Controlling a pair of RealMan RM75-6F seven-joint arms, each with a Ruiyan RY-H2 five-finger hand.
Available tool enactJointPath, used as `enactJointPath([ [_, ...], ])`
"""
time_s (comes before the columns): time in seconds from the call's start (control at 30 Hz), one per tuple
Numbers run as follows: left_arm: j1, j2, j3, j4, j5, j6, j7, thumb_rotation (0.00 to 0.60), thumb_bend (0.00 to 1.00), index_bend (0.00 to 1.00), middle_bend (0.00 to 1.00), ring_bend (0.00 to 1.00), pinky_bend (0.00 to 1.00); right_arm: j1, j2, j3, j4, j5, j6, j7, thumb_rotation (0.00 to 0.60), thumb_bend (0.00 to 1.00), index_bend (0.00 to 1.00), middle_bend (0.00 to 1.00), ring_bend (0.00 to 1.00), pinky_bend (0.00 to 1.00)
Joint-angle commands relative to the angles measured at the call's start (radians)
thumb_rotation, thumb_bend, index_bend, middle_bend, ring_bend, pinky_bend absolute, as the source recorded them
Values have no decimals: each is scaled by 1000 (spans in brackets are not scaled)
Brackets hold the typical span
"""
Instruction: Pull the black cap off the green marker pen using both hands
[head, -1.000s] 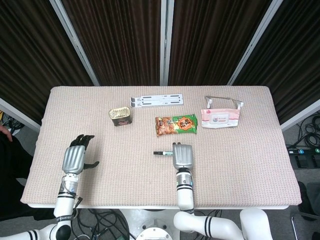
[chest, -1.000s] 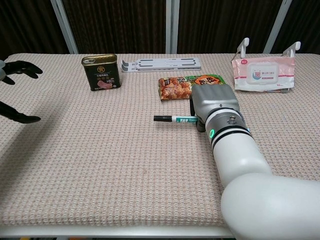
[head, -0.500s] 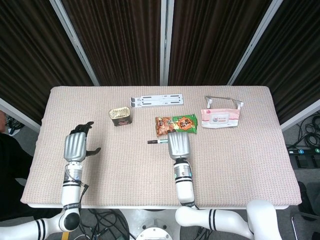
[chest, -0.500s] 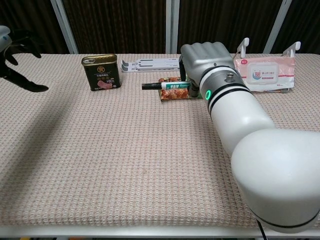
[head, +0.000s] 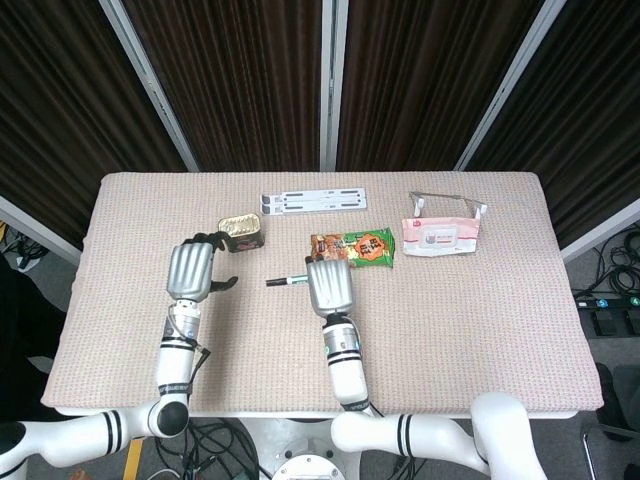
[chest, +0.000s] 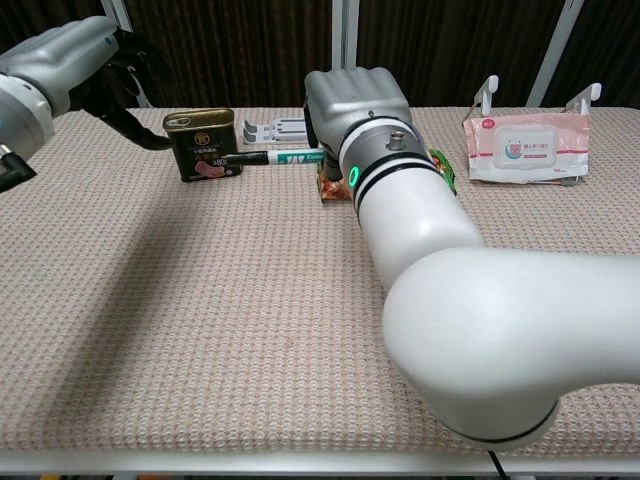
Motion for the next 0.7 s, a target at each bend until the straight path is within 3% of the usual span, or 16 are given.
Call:
enactJointPath([
  [0.03,-12,-18,-4,8,-10,14,8,600,52,490,497,404,495,22,-26,12,35,7,-6,15,600,332,599,561,745,814],
  [0.1,-20,-37,-7,15,-9,31,5,600,53,573,541,450,538,32,-36,15,58,10,-7,20,600,332,599,561,745,814],
  [0.2,-30,-67,-15,19,-31,52,19,600,53,613,578,495,580,43,-50,23,84,14,-4,25,600,332,599,561,745,814],
  [0.47,-80,-151,-71,-17,-169,115,144,600,53,558,579,498,584,65,-69,44,111,22,7,30,600,331,599,561,745,814],
  [0.7,-127,-209,-80,18,-207,129,183,600,53,541,573,495,586,74,-82,47,127,26,11,42,600,331,599,561,745,814],
])
